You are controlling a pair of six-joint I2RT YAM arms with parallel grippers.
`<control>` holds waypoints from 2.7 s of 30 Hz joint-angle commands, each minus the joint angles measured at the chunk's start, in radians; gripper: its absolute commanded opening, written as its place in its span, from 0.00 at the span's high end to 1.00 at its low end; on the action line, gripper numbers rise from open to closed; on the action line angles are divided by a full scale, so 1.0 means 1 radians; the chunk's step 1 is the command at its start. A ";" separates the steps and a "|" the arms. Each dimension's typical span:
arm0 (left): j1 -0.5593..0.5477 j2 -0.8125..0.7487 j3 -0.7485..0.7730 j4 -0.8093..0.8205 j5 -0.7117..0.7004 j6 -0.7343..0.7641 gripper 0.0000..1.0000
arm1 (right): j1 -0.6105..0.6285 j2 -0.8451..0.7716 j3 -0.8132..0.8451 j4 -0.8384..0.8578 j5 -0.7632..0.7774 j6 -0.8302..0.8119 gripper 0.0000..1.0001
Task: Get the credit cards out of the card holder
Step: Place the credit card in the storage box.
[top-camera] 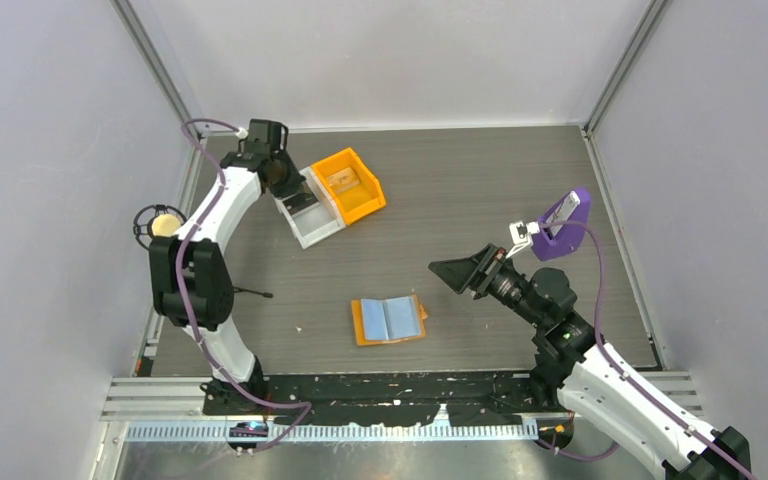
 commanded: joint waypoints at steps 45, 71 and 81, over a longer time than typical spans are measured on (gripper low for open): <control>0.004 0.217 0.218 -0.103 -0.063 0.032 1.00 | -0.003 0.031 0.100 -0.051 0.067 -0.081 0.04; 0.004 0.306 0.311 -0.188 -0.120 0.080 0.88 | -0.003 0.033 0.111 -0.061 0.081 -0.103 0.04; 0.004 0.293 0.314 -0.203 -0.170 0.091 0.85 | -0.003 0.042 0.104 -0.047 0.076 -0.097 0.04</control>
